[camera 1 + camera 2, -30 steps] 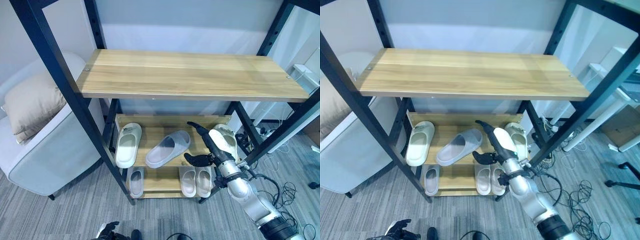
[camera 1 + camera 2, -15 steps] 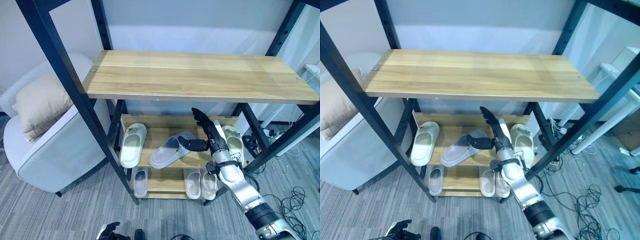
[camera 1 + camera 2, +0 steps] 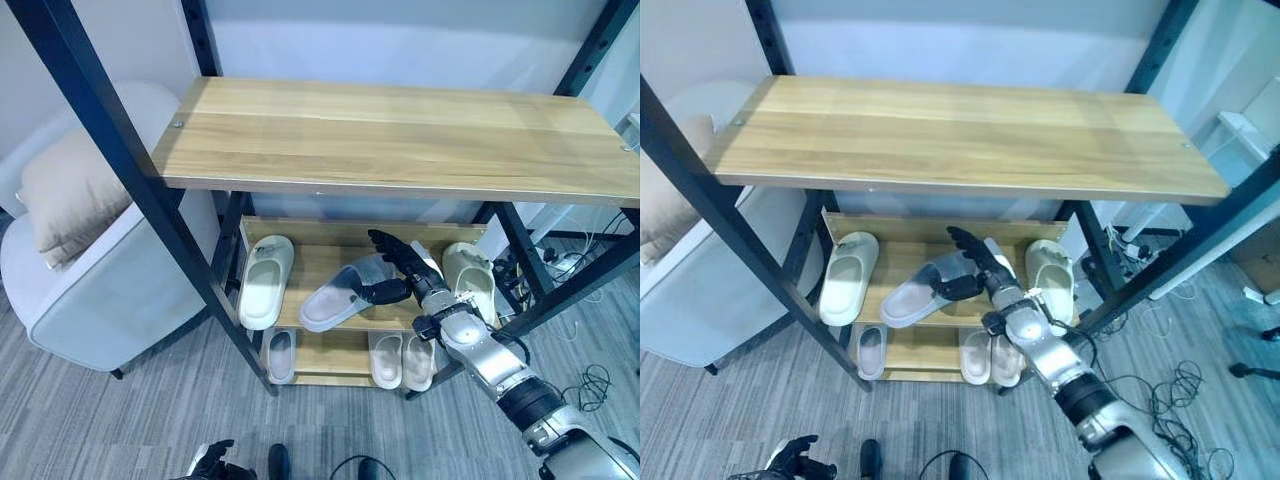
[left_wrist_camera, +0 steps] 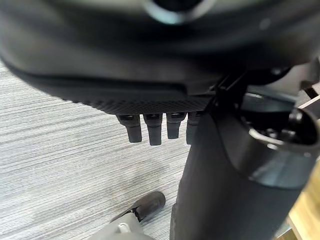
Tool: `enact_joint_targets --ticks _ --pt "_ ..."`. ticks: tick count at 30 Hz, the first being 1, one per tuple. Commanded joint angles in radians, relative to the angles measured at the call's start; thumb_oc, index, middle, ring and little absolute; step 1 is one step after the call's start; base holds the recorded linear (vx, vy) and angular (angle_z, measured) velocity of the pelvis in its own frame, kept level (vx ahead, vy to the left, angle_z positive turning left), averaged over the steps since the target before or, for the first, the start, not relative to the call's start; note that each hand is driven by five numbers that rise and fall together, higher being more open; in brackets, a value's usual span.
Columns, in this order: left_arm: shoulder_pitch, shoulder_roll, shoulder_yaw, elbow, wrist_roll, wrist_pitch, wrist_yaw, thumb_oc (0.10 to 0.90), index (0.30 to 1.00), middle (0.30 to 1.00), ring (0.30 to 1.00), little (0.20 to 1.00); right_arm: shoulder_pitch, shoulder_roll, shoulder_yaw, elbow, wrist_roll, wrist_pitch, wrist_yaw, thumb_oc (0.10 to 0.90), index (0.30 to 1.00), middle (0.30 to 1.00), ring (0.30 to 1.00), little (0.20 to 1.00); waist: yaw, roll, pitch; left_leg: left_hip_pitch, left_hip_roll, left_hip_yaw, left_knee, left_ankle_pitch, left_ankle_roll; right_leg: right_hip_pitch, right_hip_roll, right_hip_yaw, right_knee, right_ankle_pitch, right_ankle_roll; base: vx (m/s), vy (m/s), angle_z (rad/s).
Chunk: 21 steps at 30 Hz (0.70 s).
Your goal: Arrange the slippers neatly on the shoe rack.
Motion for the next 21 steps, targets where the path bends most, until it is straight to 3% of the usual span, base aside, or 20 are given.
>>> enact_joint_targets --ticks 1,9,21 --pt "-0.015 0.034 -0.052 0.079 0.006 0.022 -0.008 0.800 0.900 0.900 0.900 0.900 -0.156 -0.007 -0.061 -0.031 -0.058 -0.055 -0.016 0.800 0.900 0.900 0.900 0.900 0.024 -0.006 0.014 0.026 -0.006 -0.018 0.009 -0.110 -0.029 0.021 -0.022 0.061 0.013 -0.119 0.044 0.00 0.000 0.00" --pt "-0.016 0.027 -0.053 0.074 0.015 0.021 0.001 0.800 0.900 0.900 0.900 0.900 -0.130 0.047 -0.116 0.004 -0.144 -0.057 -0.075 0.800 0.900 0.900 0.900 0.900 0.026 -0.001 0.021 0.028 -0.008 -0.019 0.009 -0.115 -0.025 0.021 -0.024 0.061 0.013 -0.121 0.042 0.00 0.000 0.00" --pt "-0.014 0.018 -0.061 0.070 0.013 0.023 0.012 0.800 0.900 0.900 0.900 0.900 -0.128 0.116 -0.107 0.097 -0.166 -0.046 -0.107 0.800 0.900 0.900 0.900 0.900 0.036 0.004 0.022 0.028 -0.009 -0.024 0.009 -0.116 -0.025 0.021 -0.025 0.056 0.013 -0.124 0.040 0.00 0.000 0.00"
